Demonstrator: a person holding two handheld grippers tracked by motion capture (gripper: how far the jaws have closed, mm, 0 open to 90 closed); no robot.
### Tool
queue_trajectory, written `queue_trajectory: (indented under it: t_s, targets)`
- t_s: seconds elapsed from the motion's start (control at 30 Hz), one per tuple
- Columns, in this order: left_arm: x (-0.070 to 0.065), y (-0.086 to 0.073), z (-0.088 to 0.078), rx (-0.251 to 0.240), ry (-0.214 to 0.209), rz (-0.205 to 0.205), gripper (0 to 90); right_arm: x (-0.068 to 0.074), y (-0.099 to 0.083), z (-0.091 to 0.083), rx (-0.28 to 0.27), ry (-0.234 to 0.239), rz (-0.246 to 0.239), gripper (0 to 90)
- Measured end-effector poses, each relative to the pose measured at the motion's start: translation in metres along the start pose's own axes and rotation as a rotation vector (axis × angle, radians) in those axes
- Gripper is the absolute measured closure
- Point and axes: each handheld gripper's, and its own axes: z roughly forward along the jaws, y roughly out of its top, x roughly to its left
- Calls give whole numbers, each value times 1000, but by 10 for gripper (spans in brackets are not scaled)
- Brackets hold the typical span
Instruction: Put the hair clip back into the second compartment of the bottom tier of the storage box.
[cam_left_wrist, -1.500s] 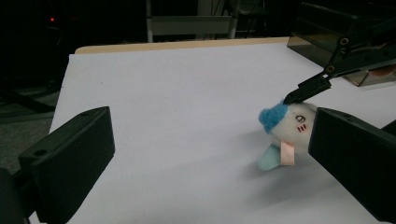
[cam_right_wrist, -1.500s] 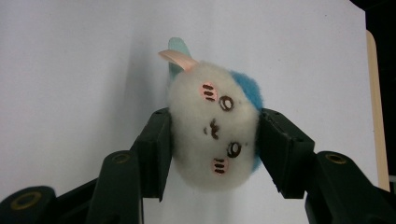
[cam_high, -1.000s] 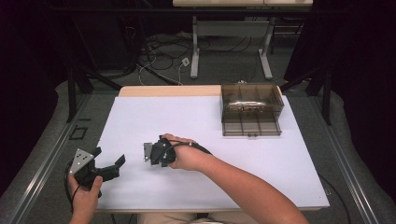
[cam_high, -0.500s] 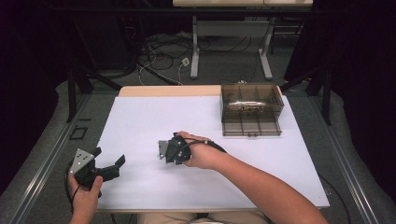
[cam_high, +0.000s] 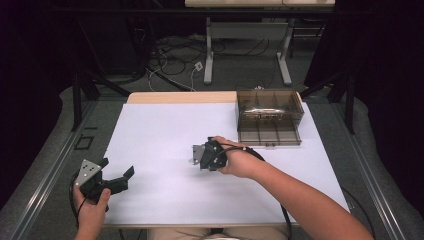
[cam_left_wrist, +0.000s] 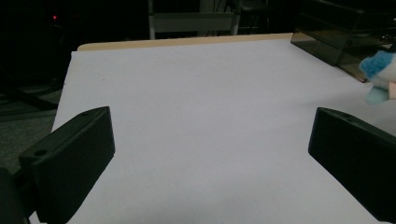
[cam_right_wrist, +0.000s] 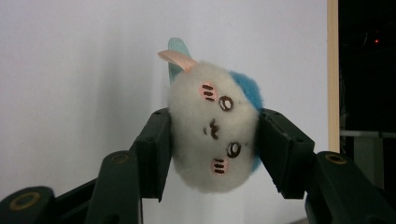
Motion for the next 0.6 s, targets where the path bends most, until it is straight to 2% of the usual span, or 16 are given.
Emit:
queue_trajectory:
  t_s: [0.13,0.23,0.33,0.47,0.53,0.6]
  targets:
    - [0,0,0,0,3,-4,5,-2,-19,-10,19,-22,21,474]
    - [0,0,0,2,5,-2,5,-3,-28,-13,9,-35,22,474]
    - [0,0,0,6,4,4,5,-6,-43,-22,40,-44,35,474]
    - [-1,0,1,5,4,-3,5,-7,-54,-27,29,-60,39,474]
    - [-1,0,1,4,5,-4,5,-7,-62,-33,53,-60,51,474]
    - [-1,0,1,5,6,-4,5,-7,-65,-34,52,-67,50,474]
